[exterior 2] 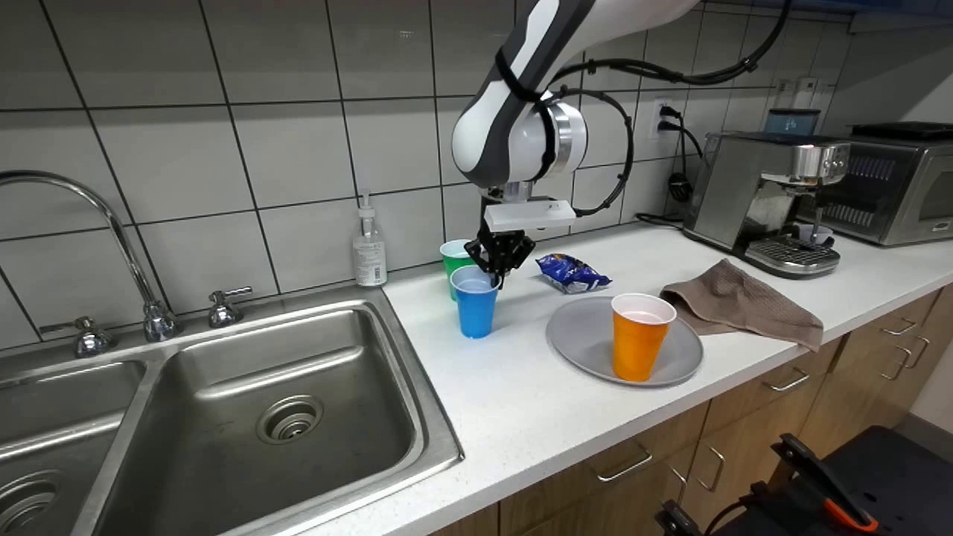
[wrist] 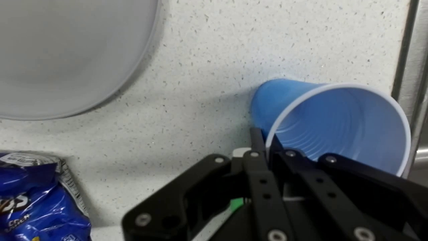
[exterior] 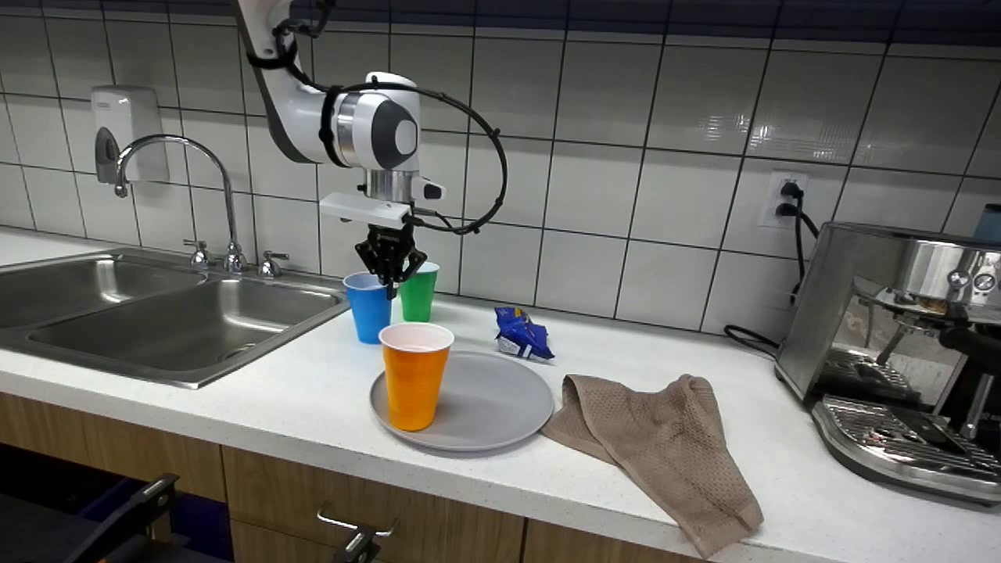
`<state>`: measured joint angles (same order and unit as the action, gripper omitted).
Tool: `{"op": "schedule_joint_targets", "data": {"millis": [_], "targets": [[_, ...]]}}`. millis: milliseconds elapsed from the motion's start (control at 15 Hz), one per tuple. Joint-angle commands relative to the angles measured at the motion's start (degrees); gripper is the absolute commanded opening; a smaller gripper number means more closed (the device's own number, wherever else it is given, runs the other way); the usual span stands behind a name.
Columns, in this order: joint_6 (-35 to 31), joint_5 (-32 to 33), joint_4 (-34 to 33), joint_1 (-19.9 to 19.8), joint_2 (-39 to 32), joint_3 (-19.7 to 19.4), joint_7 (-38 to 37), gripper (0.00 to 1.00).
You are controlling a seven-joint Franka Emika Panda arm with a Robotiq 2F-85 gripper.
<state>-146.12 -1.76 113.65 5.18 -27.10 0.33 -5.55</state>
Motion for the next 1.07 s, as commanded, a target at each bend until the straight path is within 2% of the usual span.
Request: {"op": "schedule_joint_targets", "data": {"millis": [0,1000], "targets": [[0.1,0.3,0.5,0.1,1.2,-0.3,-2.3,0.01],[0.2,-3.4,3.2,-3.7,7.3,-1.8,-3.5,0.01]]}}
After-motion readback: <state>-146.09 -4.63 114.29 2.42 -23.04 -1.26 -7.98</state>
